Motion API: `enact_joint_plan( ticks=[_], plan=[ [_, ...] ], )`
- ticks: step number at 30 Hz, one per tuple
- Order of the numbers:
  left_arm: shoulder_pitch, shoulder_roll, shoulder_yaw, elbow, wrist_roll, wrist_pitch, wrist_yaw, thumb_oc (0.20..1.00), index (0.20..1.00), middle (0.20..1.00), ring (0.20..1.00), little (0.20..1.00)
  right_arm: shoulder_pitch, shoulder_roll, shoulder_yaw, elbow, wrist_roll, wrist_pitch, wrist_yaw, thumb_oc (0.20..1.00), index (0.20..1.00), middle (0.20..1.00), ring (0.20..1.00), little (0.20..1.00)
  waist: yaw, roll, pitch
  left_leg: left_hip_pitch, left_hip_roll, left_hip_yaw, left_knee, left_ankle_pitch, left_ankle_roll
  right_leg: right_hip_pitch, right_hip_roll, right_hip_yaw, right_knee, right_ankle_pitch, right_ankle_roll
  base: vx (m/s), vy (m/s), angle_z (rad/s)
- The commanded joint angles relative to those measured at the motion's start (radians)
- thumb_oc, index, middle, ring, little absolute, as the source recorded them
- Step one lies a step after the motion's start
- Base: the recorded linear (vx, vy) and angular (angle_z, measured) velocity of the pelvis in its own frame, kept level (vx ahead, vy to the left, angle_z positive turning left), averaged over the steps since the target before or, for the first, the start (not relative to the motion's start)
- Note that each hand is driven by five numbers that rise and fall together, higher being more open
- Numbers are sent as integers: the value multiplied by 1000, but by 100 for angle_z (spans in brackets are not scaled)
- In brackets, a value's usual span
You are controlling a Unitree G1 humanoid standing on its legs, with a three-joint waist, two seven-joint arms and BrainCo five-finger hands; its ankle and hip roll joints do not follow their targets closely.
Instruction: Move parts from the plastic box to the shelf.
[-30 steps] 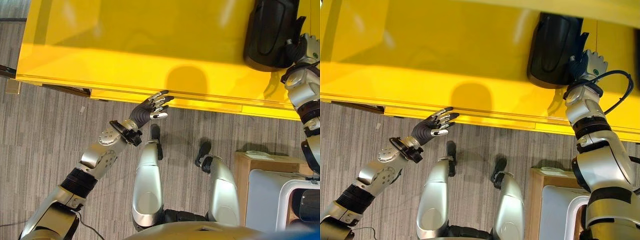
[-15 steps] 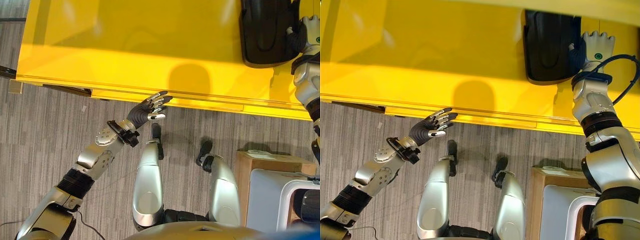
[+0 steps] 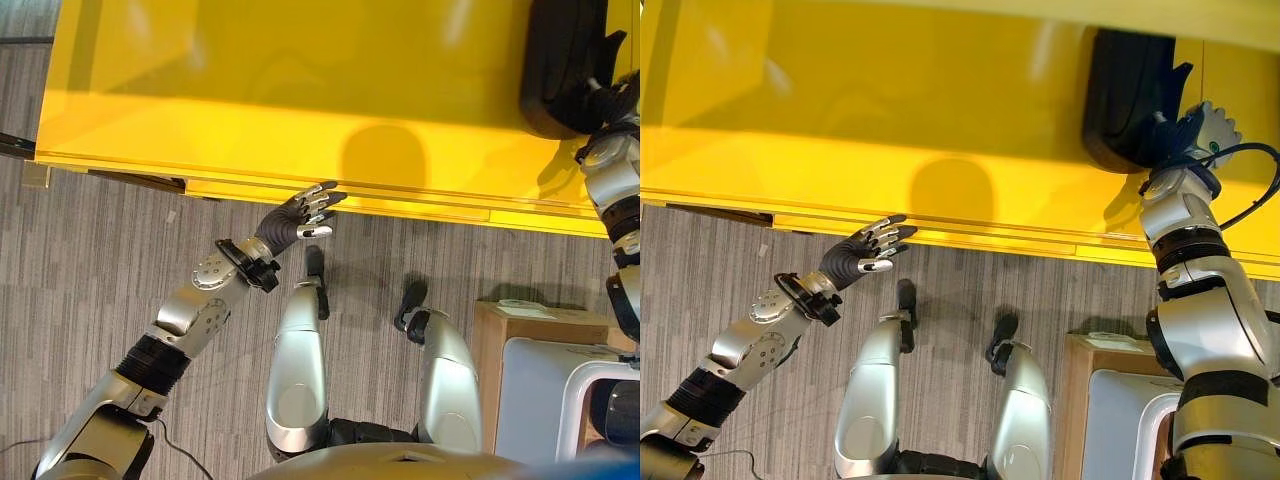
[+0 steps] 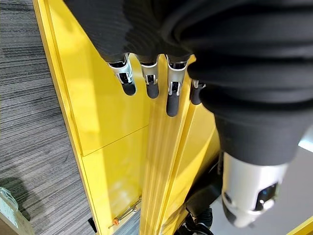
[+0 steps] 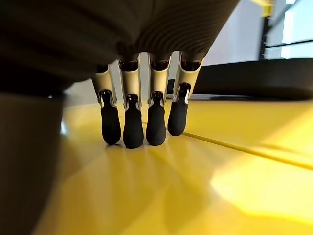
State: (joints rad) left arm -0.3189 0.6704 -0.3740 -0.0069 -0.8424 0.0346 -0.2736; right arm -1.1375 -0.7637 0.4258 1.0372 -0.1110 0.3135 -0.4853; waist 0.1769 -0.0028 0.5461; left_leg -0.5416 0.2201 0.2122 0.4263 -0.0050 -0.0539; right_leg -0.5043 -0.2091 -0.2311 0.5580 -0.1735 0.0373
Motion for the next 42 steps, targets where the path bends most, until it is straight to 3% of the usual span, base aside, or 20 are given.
enact_joint_plan(
  ticks=[1,4,6,10,13,15,19,23,26,29,30,31,34,35,36,42],
  plan=[
    [-15,-69,-5,-64,1,-32,12,1000,1000,1000,1000,1000,30,4,-1,15,78,-15,10,1000,1000,1000,1000,1000,12,29,-26,35,-30,-8,16,-69,-10,-19,9,-99,87,-10,54,0,0,0],
    [-17,-81,-9,-60,7,-32,21,1000,1000,1000,1000,1000,42,14,-15,21,58,-39,-7,1000,1000,1000,1000,1000,9,32,-26,41,-31,-4,11,-67,-10,-16,11,-96,83,-9,54,0,0,0],
    [-21,-80,-12,-52,-2,-38,25,1000,1000,1000,1000,1000,37,11,-8,9,-44,-53,-26,1000,1000,1000,1000,1000,6,33,-26,41,-29,-2,14,-67,-9,-18,10,-94,87,-9,55,0,0,0],
    [-16,-73,-16,-56,-8,-40,24,1000,1000,1000,1000,1000,22,-10,24,-21,-205,-37,-65,1000,1000,1000,1000,1000,6,35,-26,40,-28,-3,18,-66,-8,-18,9,-93,91,-7,57,0,0,0],
    [-12,-66,-17,-58,-13,-40,21,1000,1000,1000,1000,1000,11,-24,39,-41,-204,-29,-89,1000,1000,1000,1000,1000,6,34,-26,40,-28,-3,19,-66,-7,-17,9,-94,91,-6,58,0,0,0],
    [-4,-55,-13,-71,-23,-40,21,1000,1000,1000,1000,1000,20,-28,16,-84,-128,-99,-160,1000,1000,1000,1000,1000,5,34,-26,41,-28,-2,21,-70,-5,-16,11,-93,92,-9,58,0,0,0],
    [5,-62,-12,-86,-22,-33,33,1000,1000,1000,1000,1000,44,-30,-51,-180,-107,-176,-281,1000,1000,1000,1000,1000,-4,34,-26,48,-31,0,19,-76,-2,-11,16,-86,88,-13,59,0,0,0],
    [13,-75,-12,-106,-21,-27,52,1000,1000,1000,1000,1000,57,-33,-99,-287,-166,-240,-313,1000,1000,1000,1000,1000,-13,38,-26,55,-35,3,20,-83,1,-9,18,-77,90,-20,60,5,27,-1],
    [23,-83,-11,-111,-16,-31,54,1000,1000,1000,1000,1000,70,-45,-111,-361,-220,-250,-333,1000,1000,1000,1000,1000,-19,39,-26,59,-37,7,19,-85,2,-7,19,-72,88,-22,59,8,41,-2],
    [40,-93,-11,-118,-6,-41,55,1000,1000,1000,1000,1000,94,-53,-132,-458,-240,-255,-327,1000,1000,1000,1000,1000,-26,40,-26,67,-39,11,15,-86,2,-1,19,-68,82,-23,61,-11,33,-4],
    [40,-95,-7,-122,-3,-44,56,1000,1000,1000,1000,1000,102,-56,-141,-490,-234,-259,-328,1000,1000,1000,1000,1000,-28,40,-26,53,-36,19,5,-62,11,-14,23,-75,70,-2,48,6,32,-5],
    [47,-96,-10,-122,-3,-44,57,1000,1000,1000,1000,1000,111,-55,-141,-494,-231,-261,-328,1000,1000,1000,1000,1000,-29,40,-26,70,-40,13,11,-84,3,2,21,-66,77,-21,60,-57,33,-4],
    [60,-106,1,-137,5,-47,64,1000,1000,1000,1000,1000,157,-51,-180,-607,-244,-270,-307,1000,1000,1000,1000,1000,-40,40,-26,68,-39,28,-4,-63,11,-4,25,-67,58,-2,50,9,39,-3],
    [66,-108,-1,-137,6,-47,64,1000,1000,1000,1000,1000,167,-48,-180,-615,-243,-273,-304,1000,1000,1000,1000,1000,-41,40,-26,86,-43,22,1,-85,3,13,23,-57,64,-20,62,8,43,-2],
    [65,-111,5,-138,9,-49,63,1000,1000,1000,1000,1000,179,-43,-190,-648,-242,-278,-298,1000,1000,1000,1000,1000,-43,39,-26,74,-40,32,-10,-62,12,1,26,-64,51,0,50,8,38,-3],
    [104,-155,26,-153,43,-67,70,1000,1000,1000,1000,1000,362,42,-216,-884,-309,-345,-172,1000,1000,1000,1000,1000,-74,34,-26,119,-45,52,-42,-56,15,32,31,-45,18,6,54,4,75,-7]
  ],
)
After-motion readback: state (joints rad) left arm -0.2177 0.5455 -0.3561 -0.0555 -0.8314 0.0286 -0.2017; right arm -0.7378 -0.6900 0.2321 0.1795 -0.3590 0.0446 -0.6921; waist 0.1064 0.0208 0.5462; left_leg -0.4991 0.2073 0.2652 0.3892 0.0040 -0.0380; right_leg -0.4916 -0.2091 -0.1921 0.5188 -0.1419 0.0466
